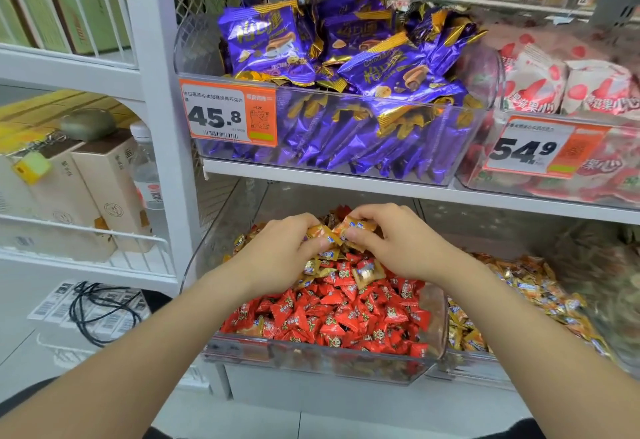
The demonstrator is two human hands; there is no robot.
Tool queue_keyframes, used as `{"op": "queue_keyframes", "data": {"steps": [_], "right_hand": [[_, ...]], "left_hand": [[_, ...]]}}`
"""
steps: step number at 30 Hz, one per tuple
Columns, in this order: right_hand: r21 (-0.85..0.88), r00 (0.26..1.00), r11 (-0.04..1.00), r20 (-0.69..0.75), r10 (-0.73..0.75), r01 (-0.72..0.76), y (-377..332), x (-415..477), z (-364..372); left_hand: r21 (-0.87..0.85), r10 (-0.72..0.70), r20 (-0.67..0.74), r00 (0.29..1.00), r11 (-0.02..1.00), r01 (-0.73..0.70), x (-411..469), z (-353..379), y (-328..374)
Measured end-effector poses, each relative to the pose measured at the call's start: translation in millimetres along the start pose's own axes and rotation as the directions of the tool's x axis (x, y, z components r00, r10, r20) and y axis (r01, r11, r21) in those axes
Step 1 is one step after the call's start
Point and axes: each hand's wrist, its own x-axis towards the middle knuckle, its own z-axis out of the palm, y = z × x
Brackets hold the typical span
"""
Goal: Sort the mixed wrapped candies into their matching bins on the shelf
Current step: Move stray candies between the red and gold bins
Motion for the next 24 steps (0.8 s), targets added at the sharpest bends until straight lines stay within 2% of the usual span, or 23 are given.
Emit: {"op": "queue_keyframes", "data": {"steps": [3,5,9,13,15,19,24], "right_hand": [[0.074,0.998,0.995,-0.012,0.061,-0.06,5,-1,2],[0.143,0.99,0.982,-0.044,0.134,-0.127,8,0,3],[0.344,0.96,0.902,-0.01,0.281,-0.26,5,2,2],[0.435,0.952,0.853,0.033,0.306,-0.289,1,-1,1],[0.439,0.954,0.853,0.033,0.299,-0.283,0,-1,0],[0.378,0.954,0.878,0.052,0.296,-0.293,1,1,2],[0.552,0.948,0.771,0.147,0.284,-0.317,3,1,2]], "left_hand": [[-0.037,-0.034,-0.017,0.999,0.999,0.033,3,4,3],[-0.129,-0.105,-0.021,0.994,0.986,0.101,4,7,4],[-0.344,-0.242,0.042,0.969,0.907,0.242,6,9,10],[-0.467,-0.323,0.03,0.946,0.832,0.298,5,3,19],[-0.436,-0.329,0.002,0.944,0.85,0.297,4,0,20],[-0.295,-0.237,-0.042,0.971,0.931,0.214,2,0,10],[-0.151,-0.105,-0.107,0.989,0.985,0.088,1,-4,1]]}}
